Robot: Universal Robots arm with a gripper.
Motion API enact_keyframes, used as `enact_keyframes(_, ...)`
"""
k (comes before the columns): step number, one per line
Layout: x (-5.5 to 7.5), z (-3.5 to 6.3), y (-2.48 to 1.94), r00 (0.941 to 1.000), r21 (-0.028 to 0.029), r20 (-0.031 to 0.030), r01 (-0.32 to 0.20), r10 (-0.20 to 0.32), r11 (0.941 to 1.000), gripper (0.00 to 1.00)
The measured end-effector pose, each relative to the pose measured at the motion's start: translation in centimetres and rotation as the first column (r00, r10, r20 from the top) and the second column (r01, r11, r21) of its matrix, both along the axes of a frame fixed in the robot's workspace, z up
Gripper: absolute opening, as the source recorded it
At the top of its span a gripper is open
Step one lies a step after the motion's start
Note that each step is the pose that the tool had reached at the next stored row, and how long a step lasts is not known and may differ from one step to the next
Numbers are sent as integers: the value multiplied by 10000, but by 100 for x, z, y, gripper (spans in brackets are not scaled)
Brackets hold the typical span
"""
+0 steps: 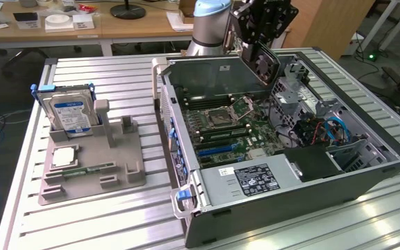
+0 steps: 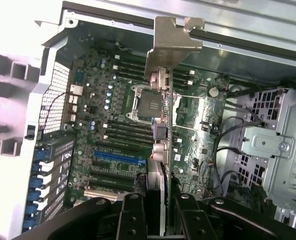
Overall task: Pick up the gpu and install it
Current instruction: 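Insert the gpu into the slot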
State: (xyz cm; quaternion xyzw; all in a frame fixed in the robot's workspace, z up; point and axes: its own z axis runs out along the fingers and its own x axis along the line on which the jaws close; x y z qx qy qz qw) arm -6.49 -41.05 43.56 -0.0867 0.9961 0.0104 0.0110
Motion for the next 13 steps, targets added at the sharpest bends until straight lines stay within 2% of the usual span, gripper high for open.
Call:
enact_keyframes(7, 0, 0, 0, 9955, 1, 0, -949, 949, 9955, 27)
enact_keyframes(13, 0, 0, 0, 9828, 0, 0, -1846, 1846, 9828, 27)
